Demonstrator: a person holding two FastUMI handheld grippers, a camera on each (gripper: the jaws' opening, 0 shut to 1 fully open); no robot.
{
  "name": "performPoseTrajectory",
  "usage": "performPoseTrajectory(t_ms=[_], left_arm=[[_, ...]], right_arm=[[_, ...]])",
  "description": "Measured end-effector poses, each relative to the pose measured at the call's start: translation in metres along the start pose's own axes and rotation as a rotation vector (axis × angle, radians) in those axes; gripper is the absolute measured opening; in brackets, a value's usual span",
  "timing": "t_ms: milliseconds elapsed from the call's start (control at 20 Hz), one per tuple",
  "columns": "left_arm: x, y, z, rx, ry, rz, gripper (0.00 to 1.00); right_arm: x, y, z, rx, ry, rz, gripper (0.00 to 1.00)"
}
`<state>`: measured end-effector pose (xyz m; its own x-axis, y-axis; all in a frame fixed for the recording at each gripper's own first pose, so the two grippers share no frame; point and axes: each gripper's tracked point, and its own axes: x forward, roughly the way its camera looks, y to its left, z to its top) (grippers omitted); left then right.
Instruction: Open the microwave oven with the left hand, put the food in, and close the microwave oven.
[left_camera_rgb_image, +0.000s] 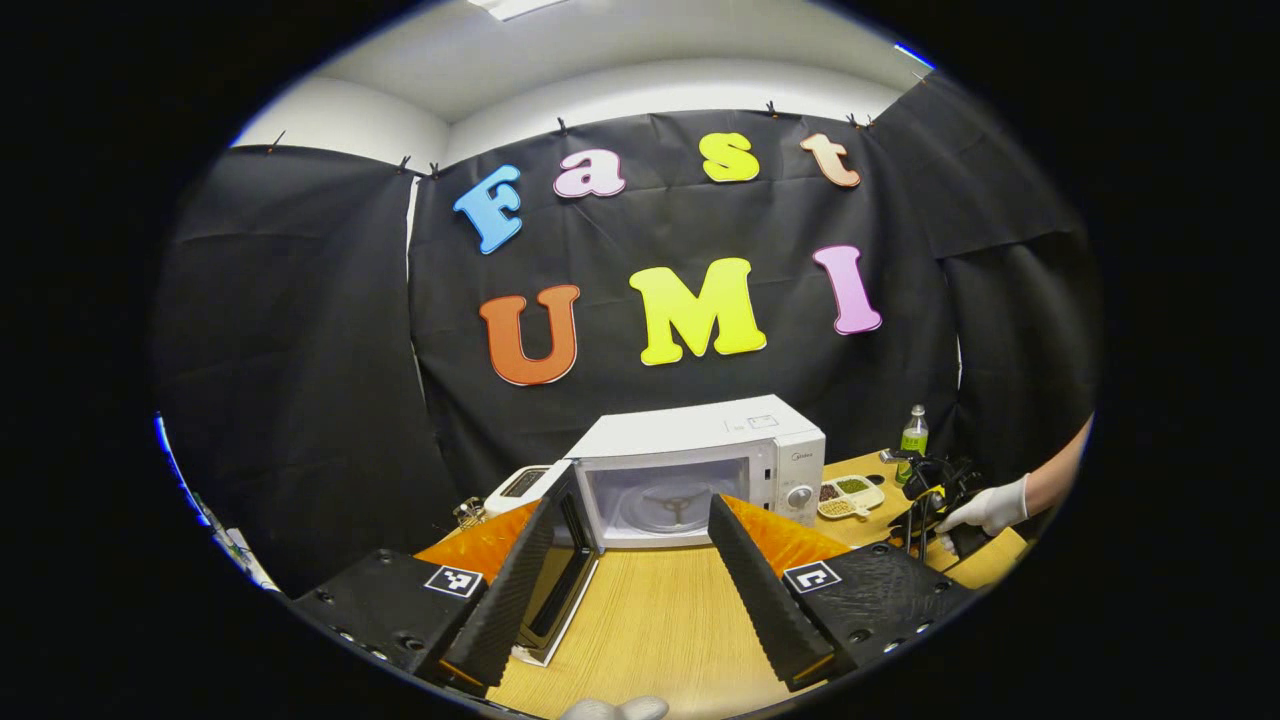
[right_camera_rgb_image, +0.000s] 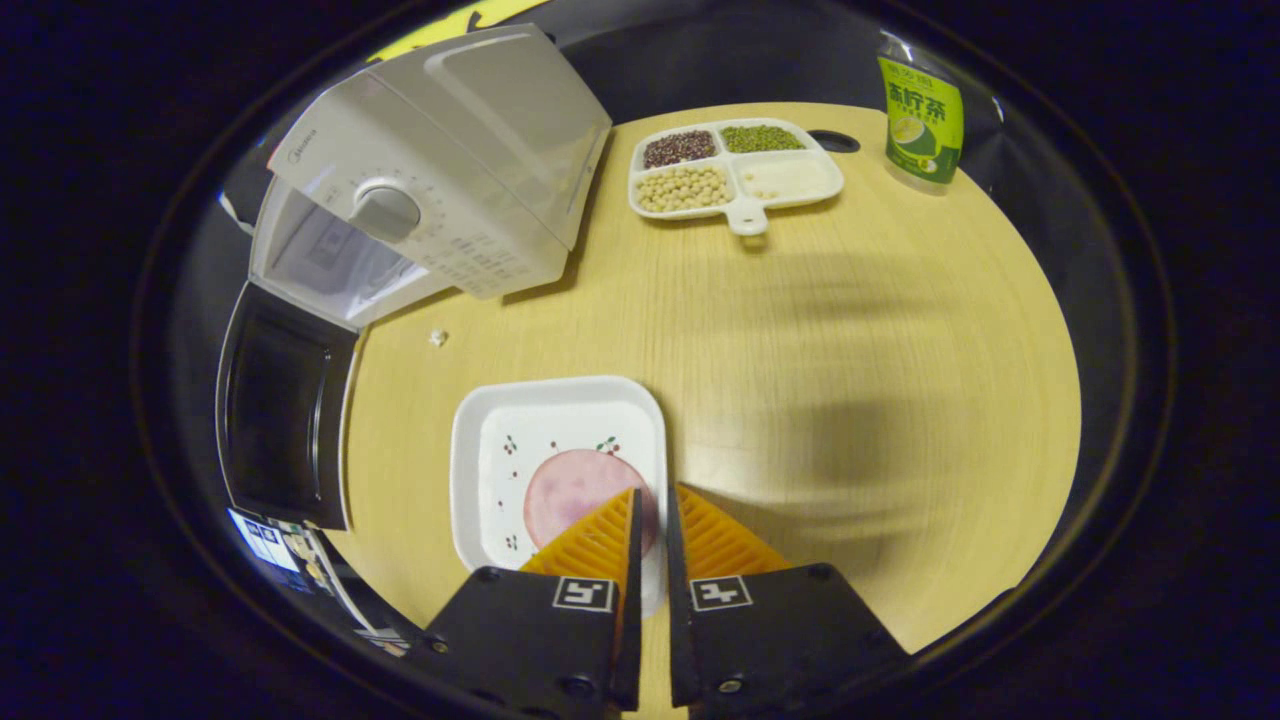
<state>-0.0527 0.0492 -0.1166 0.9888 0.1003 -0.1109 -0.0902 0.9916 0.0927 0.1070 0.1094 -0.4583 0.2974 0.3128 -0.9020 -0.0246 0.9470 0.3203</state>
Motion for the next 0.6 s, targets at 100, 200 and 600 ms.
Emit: performPoseTrajectory(t_ms=[100,200,600], left_arm=[[0.001,0.001,-0.003,0.002,0.006,-0.002,0.93],[0.001,0.001,-0.005,-0.002,0.01,-0.007,0.88],[0.0,0.011,-0.012,-0.006,0.031,-0.001,0.93]], right_arm=[[-0.001,0.0,-0.001,0.074,0.013,0.021,0.08],[-0.001,0.0,-0.002,0.103,0.025,0.042,0.04],[-0.006,0.021,-0.008,0.242,-0.034,0.216,0.0]])
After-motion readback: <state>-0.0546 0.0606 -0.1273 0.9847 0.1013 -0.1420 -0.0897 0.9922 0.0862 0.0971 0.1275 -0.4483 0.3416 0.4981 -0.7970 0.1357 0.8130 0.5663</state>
